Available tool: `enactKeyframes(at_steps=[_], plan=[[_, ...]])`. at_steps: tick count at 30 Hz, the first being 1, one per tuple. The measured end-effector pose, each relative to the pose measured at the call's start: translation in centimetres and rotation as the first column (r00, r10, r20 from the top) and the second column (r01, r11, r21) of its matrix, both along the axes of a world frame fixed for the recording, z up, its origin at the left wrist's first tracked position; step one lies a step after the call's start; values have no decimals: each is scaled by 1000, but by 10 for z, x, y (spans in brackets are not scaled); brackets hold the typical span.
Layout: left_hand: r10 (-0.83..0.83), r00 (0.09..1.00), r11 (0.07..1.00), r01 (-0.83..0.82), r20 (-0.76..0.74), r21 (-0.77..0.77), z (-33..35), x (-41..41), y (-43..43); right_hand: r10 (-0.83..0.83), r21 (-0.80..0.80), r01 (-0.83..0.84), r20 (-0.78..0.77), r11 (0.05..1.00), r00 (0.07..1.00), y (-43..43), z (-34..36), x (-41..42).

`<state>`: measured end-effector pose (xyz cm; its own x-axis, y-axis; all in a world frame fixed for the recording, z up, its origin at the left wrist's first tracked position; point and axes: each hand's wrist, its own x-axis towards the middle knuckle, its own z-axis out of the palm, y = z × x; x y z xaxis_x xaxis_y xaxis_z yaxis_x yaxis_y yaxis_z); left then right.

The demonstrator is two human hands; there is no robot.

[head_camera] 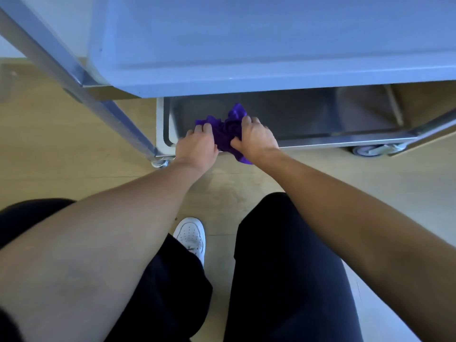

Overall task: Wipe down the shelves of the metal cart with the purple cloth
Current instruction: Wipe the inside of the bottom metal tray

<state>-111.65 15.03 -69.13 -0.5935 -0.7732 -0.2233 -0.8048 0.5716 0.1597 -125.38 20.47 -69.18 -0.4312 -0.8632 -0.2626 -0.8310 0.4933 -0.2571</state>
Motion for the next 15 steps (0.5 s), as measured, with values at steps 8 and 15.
enactKeyframes(at_steps=[8,15], plan=[[-95,992,987,104,-78,121,64,-10,39,-6,-89,10,52,996,999,65,78,9],[-200,971,967,218,-134,135,221,8,88,-72,-78,82,121,994,990,130,235,15]])
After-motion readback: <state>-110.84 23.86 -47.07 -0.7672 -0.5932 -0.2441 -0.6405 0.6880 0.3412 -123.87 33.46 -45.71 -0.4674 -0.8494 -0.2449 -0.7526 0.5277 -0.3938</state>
